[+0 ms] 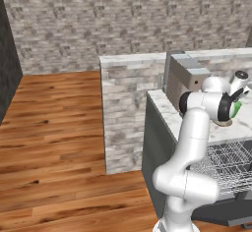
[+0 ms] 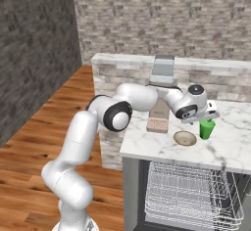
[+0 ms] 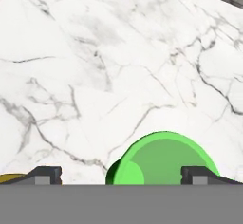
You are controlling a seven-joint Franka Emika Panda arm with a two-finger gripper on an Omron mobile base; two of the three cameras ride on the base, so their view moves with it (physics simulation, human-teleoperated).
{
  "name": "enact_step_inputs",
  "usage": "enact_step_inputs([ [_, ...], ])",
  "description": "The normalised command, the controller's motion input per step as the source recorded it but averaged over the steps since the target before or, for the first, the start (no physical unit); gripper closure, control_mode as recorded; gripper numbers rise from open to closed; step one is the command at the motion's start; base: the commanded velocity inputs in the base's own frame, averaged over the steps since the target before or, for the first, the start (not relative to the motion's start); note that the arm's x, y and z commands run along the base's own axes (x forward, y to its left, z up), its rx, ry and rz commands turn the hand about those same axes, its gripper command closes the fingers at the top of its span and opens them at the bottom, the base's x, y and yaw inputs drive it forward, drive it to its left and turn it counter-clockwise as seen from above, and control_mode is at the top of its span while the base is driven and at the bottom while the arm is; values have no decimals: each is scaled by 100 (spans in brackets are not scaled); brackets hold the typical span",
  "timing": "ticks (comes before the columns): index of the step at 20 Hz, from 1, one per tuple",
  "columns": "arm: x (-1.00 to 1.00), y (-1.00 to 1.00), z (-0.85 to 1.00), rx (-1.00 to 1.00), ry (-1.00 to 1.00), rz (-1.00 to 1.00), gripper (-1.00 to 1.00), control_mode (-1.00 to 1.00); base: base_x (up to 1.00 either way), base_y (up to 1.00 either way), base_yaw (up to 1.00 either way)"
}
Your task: Pick up the cup and bowl from the counter, place them in the dishwasher, and close the dishwasher door.
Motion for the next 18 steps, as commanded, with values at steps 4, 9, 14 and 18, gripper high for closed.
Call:
enact_step_inputs([
  [4, 5, -4, -23, 0, 0, 1, -100, -100, 0, 0, 0],
  [9, 5, 0, -28, 0, 0, 1, 100, -100, 0, 0, 0],
  [14, 5, -2, -7, 0, 0, 0, 100, -100, 0, 0, 0],
  [18, 0, -9, 0, 2, 0, 0, 100, -100, 0, 0, 0],
])
